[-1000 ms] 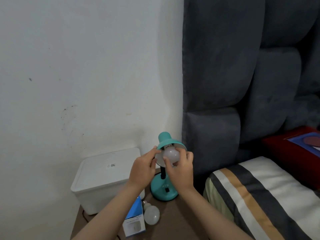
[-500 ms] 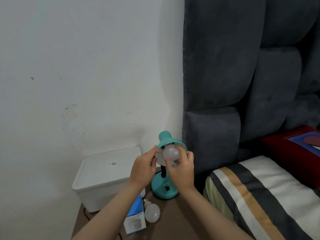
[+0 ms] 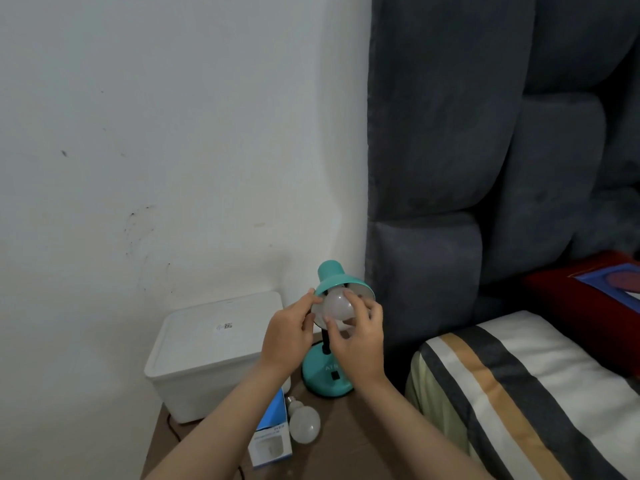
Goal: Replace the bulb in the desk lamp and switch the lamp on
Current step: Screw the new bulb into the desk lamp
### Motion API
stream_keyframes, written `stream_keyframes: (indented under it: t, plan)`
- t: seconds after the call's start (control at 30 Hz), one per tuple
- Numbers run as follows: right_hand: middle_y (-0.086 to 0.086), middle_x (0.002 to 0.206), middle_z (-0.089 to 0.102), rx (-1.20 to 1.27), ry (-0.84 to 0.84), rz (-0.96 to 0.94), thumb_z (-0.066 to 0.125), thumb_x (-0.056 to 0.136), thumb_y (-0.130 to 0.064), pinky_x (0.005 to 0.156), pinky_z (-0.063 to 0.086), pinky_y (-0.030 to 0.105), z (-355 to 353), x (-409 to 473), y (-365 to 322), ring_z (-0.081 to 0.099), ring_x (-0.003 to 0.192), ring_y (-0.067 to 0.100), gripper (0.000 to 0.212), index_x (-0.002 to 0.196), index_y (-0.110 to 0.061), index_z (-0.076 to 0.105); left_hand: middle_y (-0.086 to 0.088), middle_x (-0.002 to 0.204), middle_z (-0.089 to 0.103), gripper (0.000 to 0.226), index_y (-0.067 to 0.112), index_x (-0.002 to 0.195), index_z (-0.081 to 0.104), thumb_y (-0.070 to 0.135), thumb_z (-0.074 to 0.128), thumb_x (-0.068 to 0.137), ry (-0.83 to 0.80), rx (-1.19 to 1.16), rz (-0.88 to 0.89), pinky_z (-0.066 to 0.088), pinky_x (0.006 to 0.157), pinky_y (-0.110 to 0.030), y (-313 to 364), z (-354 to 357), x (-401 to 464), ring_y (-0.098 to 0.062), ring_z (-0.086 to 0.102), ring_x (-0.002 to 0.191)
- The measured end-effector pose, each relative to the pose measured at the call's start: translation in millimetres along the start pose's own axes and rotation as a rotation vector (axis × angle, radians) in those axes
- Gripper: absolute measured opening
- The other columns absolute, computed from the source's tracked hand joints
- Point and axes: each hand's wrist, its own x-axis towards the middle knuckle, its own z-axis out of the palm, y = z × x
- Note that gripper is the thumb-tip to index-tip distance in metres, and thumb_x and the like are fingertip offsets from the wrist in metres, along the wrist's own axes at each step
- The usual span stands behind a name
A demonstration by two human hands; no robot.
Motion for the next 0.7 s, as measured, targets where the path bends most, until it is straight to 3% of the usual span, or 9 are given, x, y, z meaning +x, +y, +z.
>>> stream_keyframes:
  t: [0.1, 0.2, 0.27, 0.37, 0.47, 0.57, 0.63, 0.7]
  plan:
    - [0.005, 0.104, 0.053, 0.009, 0.034, 0.065, 0.074, 0.079, -0.020, 0.069, 0.054, 0.015, -3.6, 1.4, -4.8, 0.059, 0.078, 0.008, 0.042, 0.117, -0.017, 0.056, -0.007, 0.091, 0.072, 0.033, 0.020, 0.106, 0.061, -0.003, 0.058, 0.082, -0.007, 0.006, -0.007, 0.046, 0.053, -0.023, -0.7, 0.9, -0.9, -0.012, 0.054, 0.050]
    - [0.001, 0.096, 0.061, 0.019, 0.037, 0.128, 0.072, 0.080, -0.030, 0.062, 0.044, 0.004, -5.8, 3.6, -7.1, 0.062, 0.078, 0.009, 0.038, 0.110, -0.015, 0.054, -0.008, 0.089, 0.072, 0.034, 0.020, 0.106, 0.060, -0.003, 0.058, 0.082, 0.000, 0.015, -0.011, 0.045, 0.053, -0.021, -1.1, 0.9, 0.1, -0.012, 0.052, 0.049]
    - [0.000, 0.093, 0.063, 0.057, 0.034, 0.181, 0.071, 0.081, -0.034, 0.058, 0.047, 0.007, -5.3, 3.6, -7.8, 0.065, 0.074, 0.011, 0.037, 0.107, -0.015, 0.051, -0.006, 0.087, 0.072, 0.033, 0.018, 0.106, 0.061, -0.004, 0.058, 0.081, 0.008, 0.016, -0.008, 0.041, 0.053, -0.012, 0.3, 0.8, 0.0, -0.011, 0.051, 0.052]
    - [0.005, 0.110, 0.055, 0.055, 0.051, 0.183, 0.069, 0.083, -0.033, 0.064, 0.054, 0.017, -1.4, 0.7, -8.1, 0.063, 0.084, 0.013, 0.044, 0.117, -0.014, 0.049, -0.003, 0.077, 0.070, 0.033, 0.017, 0.106, 0.062, -0.004, 0.058, 0.081, 0.008, 0.010, -0.011, 0.038, 0.052, -0.008, 3.1, 0.5, -0.8, -0.011, 0.050, 0.052]
    - [0.008, 0.124, 0.043, 0.022, 0.013, 0.074, 0.069, 0.083, -0.021, 0.080, 0.057, 0.033, 4.4, -2.4, -0.2, 0.056, 0.107, 0.021, 0.049, 0.128, -0.021, 0.050, -0.003, 0.078, 0.070, 0.033, 0.017, 0.106, 0.062, -0.005, 0.058, 0.081, 0.013, 0.009, -0.012, 0.038, 0.053, -0.011, 3.5, 0.2, -1.1, -0.009, 0.048, 0.050]
    - [0.008, 0.121, 0.047, 0.060, 0.015, 0.078, 0.070, 0.080, -0.009, 0.079, 0.058, 0.036, 3.8, -4.3, 1.7, 0.059, 0.103, 0.021, 0.050, 0.126, -0.023, 0.054, -0.004, 0.088, 0.072, 0.033, 0.018, 0.106, 0.062, -0.004, 0.058, 0.081, 0.008, 0.016, -0.005, 0.036, 0.053, -0.004, 3.4, 0.2, -0.3, -0.007, 0.050, 0.050]
    - [0.005, 0.110, 0.058, 0.091, 0.044, 0.157, 0.072, 0.080, -0.018, 0.072, 0.058, 0.028, -1.2, -1.1, -2.9, 0.065, 0.088, 0.014, 0.046, 0.122, -0.023, 0.056, -0.005, 0.084, 0.072, 0.034, 0.020, 0.106, 0.061, -0.004, 0.058, 0.081, 0.002, 0.020, -0.006, 0.034, 0.052, -0.004, 3.3, 1.0, -0.7, -0.004, 0.047, 0.048]
    - [0.002, 0.095, 0.066, 0.118, 0.064, 0.234, 0.072, 0.081, -0.030, 0.063, 0.051, 0.011, -5.7, 3.7, -7.2, 0.065, 0.076, 0.008, 0.043, 0.119, -0.021, 0.055, -0.005, 0.082, 0.072, 0.035, 0.021, 0.105, 0.060, -0.004, 0.058, 0.081, 0.010, 0.023, -0.006, 0.035, 0.052, -0.008, 3.0, 1.9, -0.6, -0.007, 0.048, 0.050]
